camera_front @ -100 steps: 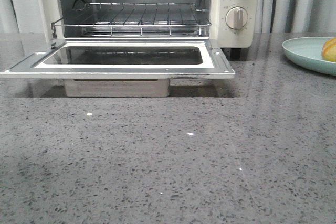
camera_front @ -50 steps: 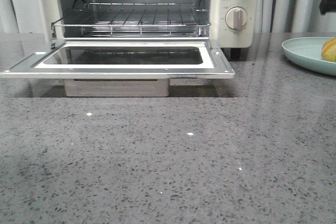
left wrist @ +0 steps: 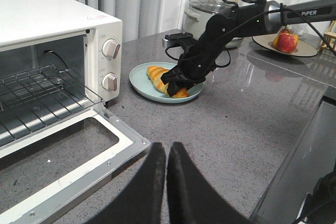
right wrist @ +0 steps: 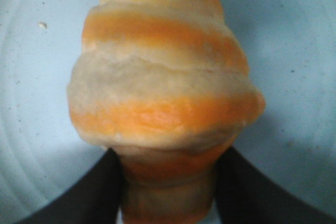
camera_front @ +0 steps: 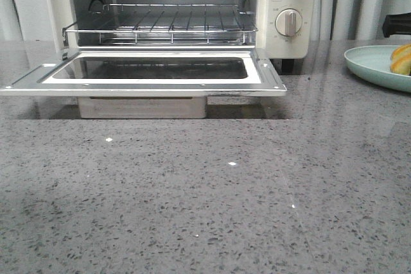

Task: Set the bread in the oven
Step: 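Grasp the croissant with the right gripper and lift it, then carry the croissant with the right gripper into the open oven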

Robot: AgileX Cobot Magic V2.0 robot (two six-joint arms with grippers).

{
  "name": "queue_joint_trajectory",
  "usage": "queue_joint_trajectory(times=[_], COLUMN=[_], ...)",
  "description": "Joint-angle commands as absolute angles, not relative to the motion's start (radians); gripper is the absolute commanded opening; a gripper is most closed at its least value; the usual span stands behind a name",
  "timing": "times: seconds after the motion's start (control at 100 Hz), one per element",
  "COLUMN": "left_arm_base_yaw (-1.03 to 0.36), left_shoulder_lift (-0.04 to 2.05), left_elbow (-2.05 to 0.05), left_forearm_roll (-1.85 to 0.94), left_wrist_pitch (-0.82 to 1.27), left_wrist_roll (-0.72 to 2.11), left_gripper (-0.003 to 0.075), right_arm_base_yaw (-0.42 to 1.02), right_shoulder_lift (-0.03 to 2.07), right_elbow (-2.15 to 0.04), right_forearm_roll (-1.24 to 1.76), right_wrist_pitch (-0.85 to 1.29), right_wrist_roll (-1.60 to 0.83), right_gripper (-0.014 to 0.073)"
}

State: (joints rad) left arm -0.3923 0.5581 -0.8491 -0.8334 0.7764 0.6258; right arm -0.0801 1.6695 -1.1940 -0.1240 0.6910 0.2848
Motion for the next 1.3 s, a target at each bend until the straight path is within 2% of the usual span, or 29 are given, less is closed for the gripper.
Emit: queue_joint_trajectory(times=[0.0, 0.03, 0.05, 0.29, 0.48, 0.6, 0.71, 0.86, 0.98, 1.07, 1.29], left_arm_base_yaw=[-0.391, -0.391, -0.391, -0.391, -0.391, -0.391, -0.391, -0.391, -0.391, -0.391, -0.391], left_shoulder_lift=[0.563, 0.563, 0.563, 0.56, 0.558, 0.558, 0.558, 0.558, 0.558, 0.558, 0.558], left_elbow=[-0.883, -0.883, -0.883, -0.883, -0.883, -0.883, -0.883, -0.883, -0.883, -0.883, -0.883], left_forearm_roll=[-0.868, -0.863, -0.86, -0.775, -0.769, -0.767, -0.766, -0.764, -0.764, -0.764, -0.764], left_wrist_pitch=[0.723, 0.721, 0.721, 0.717, 0.704, 0.674, 0.65, 0.639, 0.639, 0.639, 0.639], left_wrist_roll=[0.617, 0.617, 0.615, 0.535, 0.535, 0.535, 0.535, 0.535, 0.535, 0.535, 0.535], left_gripper=[-0.0022, -0.0022, -0.0022, -0.0022, -0.0022, -0.0022, -0.0022, -0.0022, -0.0022, -0.0022, -0.0022], right_arm_base_yaw=[-0.085, -0.085, -0.085, -0.085, -0.035, 0.067, 0.228, 0.497, 0.647, 0.697, 0.713], right_shoulder_lift=[1.655, 1.652, 1.65, 1.524, 1.37, 1.317, 1.312, 1.334, 1.402, 1.467, 1.623], right_elbow=[-1.212, -1.217, -1.222, -1.371, -1.55, -1.68, -1.781, -1.802, -1.802, -1.802, -1.802], right_forearm_roll=[-0.148, -0.148, -0.148, -0.176, -0.154, -0.06, 0.008, 0.011, 0.007, 0.0, 0.018], right_wrist_pitch=[0.678, 0.678, 0.678, 0.712, 0.762, 0.814, 0.874, 0.885, 0.905, 0.915, 0.975], right_wrist_roll=[0.279, 0.279, 0.279, 0.265, 0.145, 0.037, -0.013, -0.031, -0.031, -0.031, -0.025], right_gripper=[0.0069, -0.0036, -0.0074, -0.0067, -0.0067, -0.0067, -0.0067, -0.0067, -0.0067, -0.0067, -0.0067])
